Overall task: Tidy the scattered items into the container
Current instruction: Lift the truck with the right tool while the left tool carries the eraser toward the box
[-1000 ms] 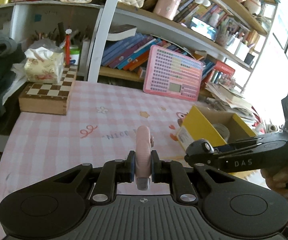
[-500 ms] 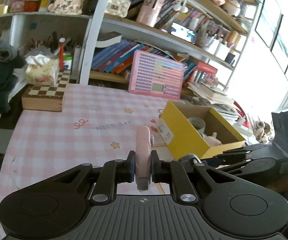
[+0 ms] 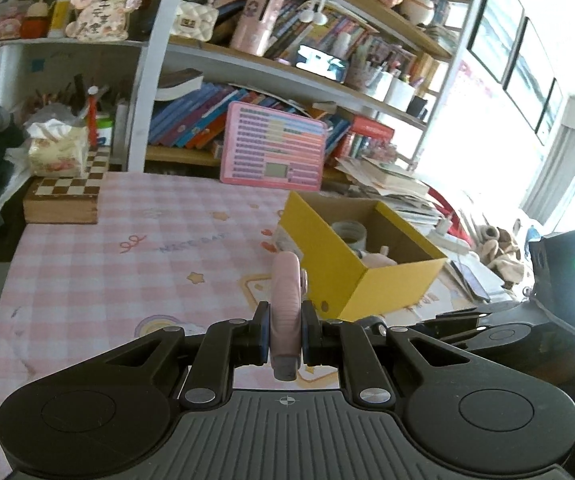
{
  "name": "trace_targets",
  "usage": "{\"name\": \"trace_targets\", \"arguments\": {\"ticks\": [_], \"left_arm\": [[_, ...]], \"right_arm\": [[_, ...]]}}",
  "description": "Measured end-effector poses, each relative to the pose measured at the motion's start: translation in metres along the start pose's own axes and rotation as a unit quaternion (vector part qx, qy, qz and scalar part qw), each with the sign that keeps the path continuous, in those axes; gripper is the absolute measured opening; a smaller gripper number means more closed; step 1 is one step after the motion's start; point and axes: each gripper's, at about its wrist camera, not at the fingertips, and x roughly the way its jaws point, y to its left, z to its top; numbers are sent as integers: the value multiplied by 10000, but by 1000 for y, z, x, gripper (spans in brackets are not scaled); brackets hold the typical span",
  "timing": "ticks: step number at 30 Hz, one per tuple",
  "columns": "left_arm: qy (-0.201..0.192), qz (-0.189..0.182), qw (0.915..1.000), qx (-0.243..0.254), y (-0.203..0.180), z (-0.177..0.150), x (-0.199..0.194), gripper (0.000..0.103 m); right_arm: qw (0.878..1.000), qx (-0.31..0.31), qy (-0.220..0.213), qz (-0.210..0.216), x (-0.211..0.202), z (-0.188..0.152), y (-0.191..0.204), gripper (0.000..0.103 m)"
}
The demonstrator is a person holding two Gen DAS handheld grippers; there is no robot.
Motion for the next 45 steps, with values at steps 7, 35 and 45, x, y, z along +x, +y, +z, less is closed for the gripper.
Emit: {"name": "trace_targets", "arguments": {"ticks": [7, 35, 45], "left_arm": [[69, -392, 9992, 49, -15, -5, 2, 13], [571, -1317, 9883, 508, -92, 9, 79, 13], [688, -1373, 9860, 656, -111, 22, 113, 13]], "right_arm": [[9992, 216, -120, -299, -20, -15, -6, 42], [9851, 1152, -258, -1252, -69, -50, -98, 42], [9826, 1313, -277, -1282, -69, -45, -135, 42]]}}
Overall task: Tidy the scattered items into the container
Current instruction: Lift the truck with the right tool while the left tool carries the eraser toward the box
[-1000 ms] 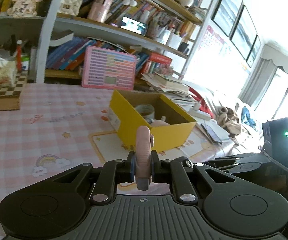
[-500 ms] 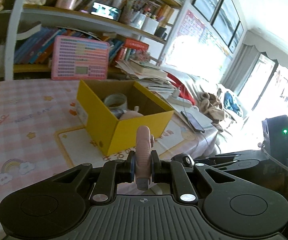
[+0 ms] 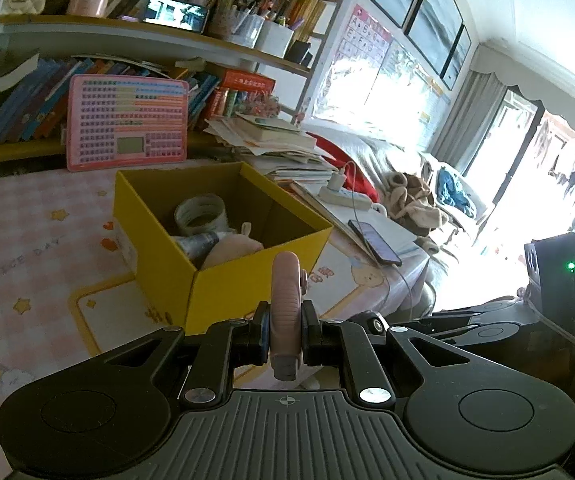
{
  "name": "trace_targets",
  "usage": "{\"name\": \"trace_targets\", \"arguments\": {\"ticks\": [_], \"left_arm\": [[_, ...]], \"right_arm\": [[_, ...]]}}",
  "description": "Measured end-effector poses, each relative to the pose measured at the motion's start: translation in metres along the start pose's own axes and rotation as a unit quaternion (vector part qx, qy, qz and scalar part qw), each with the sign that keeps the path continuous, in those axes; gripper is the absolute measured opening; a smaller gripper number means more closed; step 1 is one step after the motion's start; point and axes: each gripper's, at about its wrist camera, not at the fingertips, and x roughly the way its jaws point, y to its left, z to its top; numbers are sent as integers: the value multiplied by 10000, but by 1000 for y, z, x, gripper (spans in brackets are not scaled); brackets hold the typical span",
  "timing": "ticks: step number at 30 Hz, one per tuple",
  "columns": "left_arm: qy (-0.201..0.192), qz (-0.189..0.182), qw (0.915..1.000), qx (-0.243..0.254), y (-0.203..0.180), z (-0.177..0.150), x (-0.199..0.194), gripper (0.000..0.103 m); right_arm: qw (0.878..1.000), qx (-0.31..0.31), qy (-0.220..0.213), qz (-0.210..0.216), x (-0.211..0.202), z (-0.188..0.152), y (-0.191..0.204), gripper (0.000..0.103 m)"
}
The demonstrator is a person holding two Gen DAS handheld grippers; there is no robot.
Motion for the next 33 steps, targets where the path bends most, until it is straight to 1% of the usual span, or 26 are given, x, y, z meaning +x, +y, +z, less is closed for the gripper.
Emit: {"name": "trace_targets", "arguments": {"ticks": [11, 16, 21, 27, 33], "left_arm": [[89, 43, 9999, -49, 3, 18, 36, 13], [70, 83, 9999, -47, 5, 29, 54, 13], [18, 187, 9998, -42, 9, 44, 76, 13], [-73, 401, 9991, -63, 14, 63, 102, 13], [-96, 870, 9962, -27, 17, 78, 131, 13]], "right_arm": [[9999, -9, 107, 24, 18, 22, -28, 42], [9999, -42, 74, 59, 26, 41, -42, 42], [9998, -126, -78, 134, 34, 69, -55, 42], [9975, -530, -402, 238, 48, 115, -61, 42], [9935, -944, -495, 403, 81, 160, -65, 42]]}}
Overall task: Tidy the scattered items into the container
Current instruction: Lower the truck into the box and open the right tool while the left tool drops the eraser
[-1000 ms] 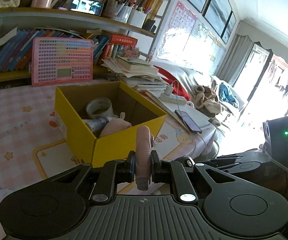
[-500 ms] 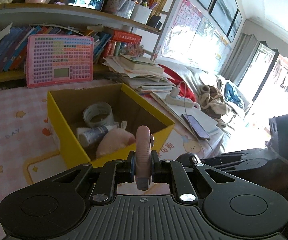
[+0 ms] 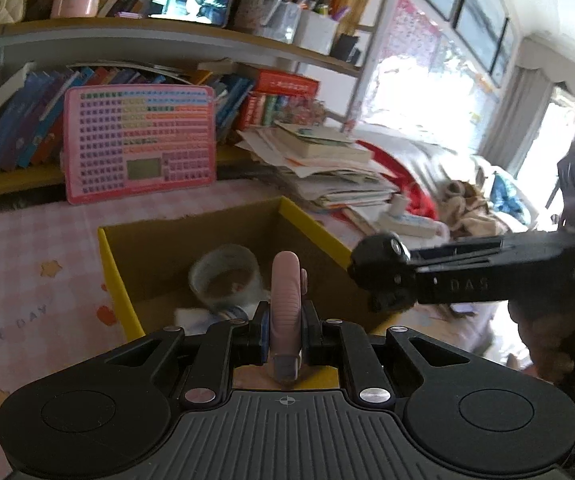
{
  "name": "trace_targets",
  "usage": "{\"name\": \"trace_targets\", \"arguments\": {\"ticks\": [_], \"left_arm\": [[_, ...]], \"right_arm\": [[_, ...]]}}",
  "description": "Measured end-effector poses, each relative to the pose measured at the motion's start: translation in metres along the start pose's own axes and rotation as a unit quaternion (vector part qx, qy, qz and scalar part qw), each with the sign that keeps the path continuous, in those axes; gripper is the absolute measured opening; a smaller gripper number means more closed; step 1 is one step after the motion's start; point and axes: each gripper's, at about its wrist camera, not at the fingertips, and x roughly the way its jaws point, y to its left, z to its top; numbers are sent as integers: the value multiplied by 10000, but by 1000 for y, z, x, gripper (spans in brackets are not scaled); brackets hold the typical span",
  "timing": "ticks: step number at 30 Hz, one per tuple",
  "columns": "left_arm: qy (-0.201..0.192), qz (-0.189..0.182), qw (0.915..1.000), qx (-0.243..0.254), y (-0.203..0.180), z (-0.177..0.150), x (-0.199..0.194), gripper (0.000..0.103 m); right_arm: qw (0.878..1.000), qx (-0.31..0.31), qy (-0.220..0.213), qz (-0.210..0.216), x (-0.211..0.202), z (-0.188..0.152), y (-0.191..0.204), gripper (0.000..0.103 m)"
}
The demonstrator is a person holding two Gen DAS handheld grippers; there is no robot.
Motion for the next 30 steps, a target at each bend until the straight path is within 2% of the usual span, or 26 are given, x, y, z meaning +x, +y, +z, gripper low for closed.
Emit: {"name": "trace_targets", "arguments": {"ticks": [6, 11, 14, 20, 26, 29, 30], "left_arm": [[278, 434, 9987, -22, 3, 11, 39, 13], [492, 723, 9960, 188, -3, 15, 71, 14], [637, 849, 9943, 111, 0, 14, 88, 14], [938, 1027, 9901, 177, -4, 11, 112, 14], [925, 1077, 9897, 168, -8, 7, 115, 20], [859, 1151, 9895, 158, -9, 6, 111, 42], [822, 1200, 9892, 169, -10, 6, 109, 58]], "right_arm": [[9983, -432, 164, 343, 52, 29, -3, 42], [9950, -845, 238, 485, 92, 47, 2, 42], [9929, -990, 302, 586, 113, 57, 4, 42], [9867, -1144, 799, 830, 156, 61, 11, 42], [9774, -1371, 1257, 1002, 181, 54, 17, 42], [9756, -1380, 1378, 1013, 189, 51, 17, 42], [9754, -1374, 1396, 1009, 191, 50, 17, 42]]}}
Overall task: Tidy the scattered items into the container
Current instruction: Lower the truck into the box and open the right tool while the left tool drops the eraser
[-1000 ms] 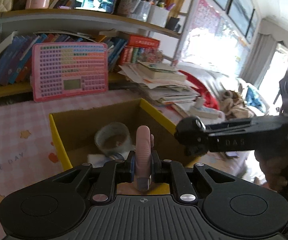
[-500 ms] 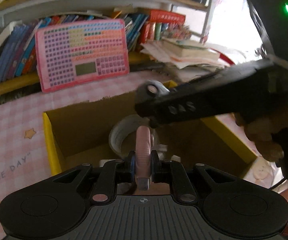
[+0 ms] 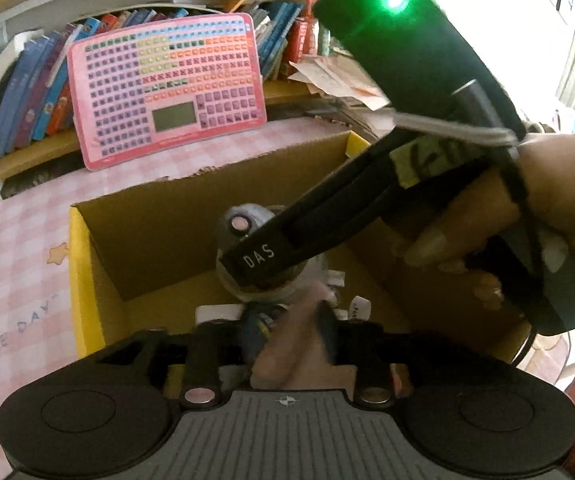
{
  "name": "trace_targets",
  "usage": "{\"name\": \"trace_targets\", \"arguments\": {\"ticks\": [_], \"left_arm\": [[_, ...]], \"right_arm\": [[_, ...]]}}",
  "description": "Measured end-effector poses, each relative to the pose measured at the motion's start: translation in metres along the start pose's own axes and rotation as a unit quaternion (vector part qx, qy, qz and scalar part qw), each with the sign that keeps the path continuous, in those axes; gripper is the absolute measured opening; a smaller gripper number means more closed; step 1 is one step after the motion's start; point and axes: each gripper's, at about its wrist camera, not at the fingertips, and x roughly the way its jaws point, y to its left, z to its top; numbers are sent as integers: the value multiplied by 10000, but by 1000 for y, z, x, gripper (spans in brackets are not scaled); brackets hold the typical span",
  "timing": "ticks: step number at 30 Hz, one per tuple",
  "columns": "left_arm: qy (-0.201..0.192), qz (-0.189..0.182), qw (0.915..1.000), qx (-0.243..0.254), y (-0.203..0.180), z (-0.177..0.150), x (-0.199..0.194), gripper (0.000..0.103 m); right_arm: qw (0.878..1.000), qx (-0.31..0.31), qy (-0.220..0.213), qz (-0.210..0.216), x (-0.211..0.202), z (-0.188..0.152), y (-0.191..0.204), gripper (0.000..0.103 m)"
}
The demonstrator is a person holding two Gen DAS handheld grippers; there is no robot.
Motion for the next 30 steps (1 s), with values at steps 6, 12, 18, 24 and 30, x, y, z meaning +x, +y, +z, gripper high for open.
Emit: {"name": "trace_targets", "arguments": {"ticks": [6, 12, 18, 24, 30], "left_arm": [[-177, 182, 9996, -92, -1, -5, -14, 81], [-403, 421, 9980, -227, 1, -9, -34, 87], [-728, 615, 9951, -257, 5, -11, -56, 93], [-1037, 856, 9902, -366, 13, -25, -87, 98], [-1281, 1033, 9846, -588, 21, -44, -124, 99]], "right_arm": [[10000, 0, -1, 50, 3, 0, 1, 53], [9998, 7, -213, 64, -9, 1, 4, 74], [9986, -9, -529, -25, -33, -2, 11, 83], [9965, 78, -817, -149, -64, -12, 18, 87], [9927, 238, -1136, -329, -97, -29, 30, 88]]}}
